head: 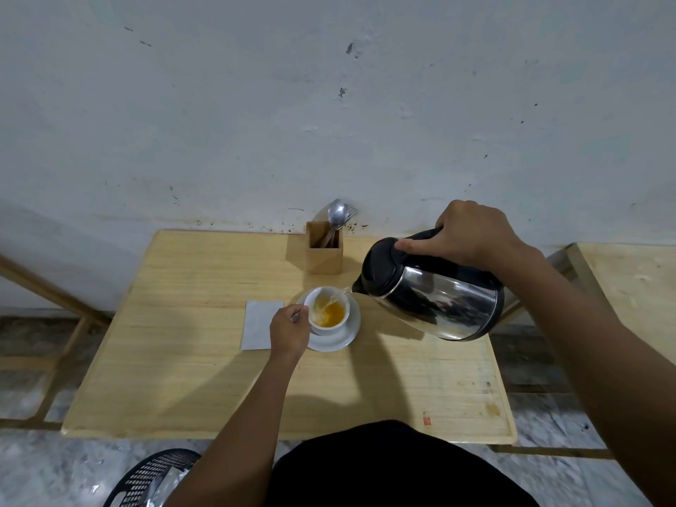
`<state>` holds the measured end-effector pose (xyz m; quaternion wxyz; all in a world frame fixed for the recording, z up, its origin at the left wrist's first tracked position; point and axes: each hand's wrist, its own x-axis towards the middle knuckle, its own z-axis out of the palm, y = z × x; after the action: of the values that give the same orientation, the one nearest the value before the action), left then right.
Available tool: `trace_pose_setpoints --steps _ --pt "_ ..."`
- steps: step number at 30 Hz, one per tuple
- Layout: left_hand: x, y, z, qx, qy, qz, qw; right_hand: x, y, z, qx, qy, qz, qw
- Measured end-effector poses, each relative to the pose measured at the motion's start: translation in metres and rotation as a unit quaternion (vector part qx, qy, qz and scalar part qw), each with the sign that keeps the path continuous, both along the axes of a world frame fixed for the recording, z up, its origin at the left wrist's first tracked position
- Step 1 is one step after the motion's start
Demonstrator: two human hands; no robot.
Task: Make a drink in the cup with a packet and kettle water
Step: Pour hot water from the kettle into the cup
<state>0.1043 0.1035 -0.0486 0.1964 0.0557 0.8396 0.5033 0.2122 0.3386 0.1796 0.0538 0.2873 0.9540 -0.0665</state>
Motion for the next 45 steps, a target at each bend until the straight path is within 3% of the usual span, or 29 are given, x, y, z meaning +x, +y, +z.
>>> trace_pose_setpoints --steps 45 --pt "0.0031 0.0035 0.0062 -0.022 -0.005 0.017 1.0 0.0036 0.0061 0.0029 -0.02 0.001 0.004 1.0"
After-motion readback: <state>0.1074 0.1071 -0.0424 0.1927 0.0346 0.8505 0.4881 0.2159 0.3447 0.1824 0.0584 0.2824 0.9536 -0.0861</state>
